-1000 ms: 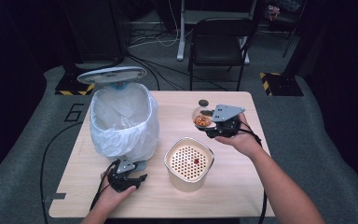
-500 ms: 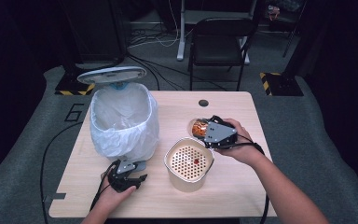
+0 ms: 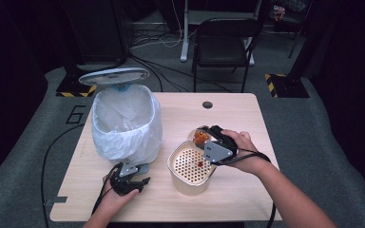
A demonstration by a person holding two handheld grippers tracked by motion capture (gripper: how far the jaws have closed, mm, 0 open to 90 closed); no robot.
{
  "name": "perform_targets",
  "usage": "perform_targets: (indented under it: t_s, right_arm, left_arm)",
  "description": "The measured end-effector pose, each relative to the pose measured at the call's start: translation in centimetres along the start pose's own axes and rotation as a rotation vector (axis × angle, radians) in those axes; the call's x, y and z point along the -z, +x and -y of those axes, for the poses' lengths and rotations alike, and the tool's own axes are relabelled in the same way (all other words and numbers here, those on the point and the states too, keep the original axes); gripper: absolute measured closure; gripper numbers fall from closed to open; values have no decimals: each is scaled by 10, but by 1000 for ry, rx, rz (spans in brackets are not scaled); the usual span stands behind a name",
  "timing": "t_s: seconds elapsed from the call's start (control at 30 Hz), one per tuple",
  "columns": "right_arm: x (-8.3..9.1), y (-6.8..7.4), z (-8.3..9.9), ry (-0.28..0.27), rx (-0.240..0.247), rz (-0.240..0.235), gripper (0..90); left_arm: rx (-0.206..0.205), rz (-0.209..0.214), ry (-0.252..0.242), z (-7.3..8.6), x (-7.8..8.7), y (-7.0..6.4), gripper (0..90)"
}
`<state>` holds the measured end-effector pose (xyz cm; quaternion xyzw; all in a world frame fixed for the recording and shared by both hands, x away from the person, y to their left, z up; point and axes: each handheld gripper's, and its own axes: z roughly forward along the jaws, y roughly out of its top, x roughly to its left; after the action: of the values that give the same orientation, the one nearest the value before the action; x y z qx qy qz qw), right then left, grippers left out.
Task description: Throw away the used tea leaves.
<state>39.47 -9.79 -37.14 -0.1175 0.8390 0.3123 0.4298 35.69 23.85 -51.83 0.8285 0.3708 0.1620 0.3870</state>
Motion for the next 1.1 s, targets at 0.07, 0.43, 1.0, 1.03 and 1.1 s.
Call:
perform_targets:
  t_s: [0.07, 0.43, 1.0, 1.03, 1.1]
  right_arm:
    - [1, 3, -3, 13, 58, 9, 484]
    - [-3, 33, -16, 94, 481, 95, 487]
    - [-7, 50, -18, 129, 874, 292, 487]
    - [-6, 50, -18, 130, 871, 296, 488]
    - [-6, 48, -19, 118, 873, 305, 488]
  left_arm:
    - [1, 0, -1, 0, 0, 0, 392]
    - [-1, 0, 0, 0, 0, 0, 392]
    - [0, 0, 0, 0, 0, 0, 392]
    - [-1, 0, 0, 0, 0, 0, 392]
    - [-1, -1, 0, 0, 0, 0, 392]
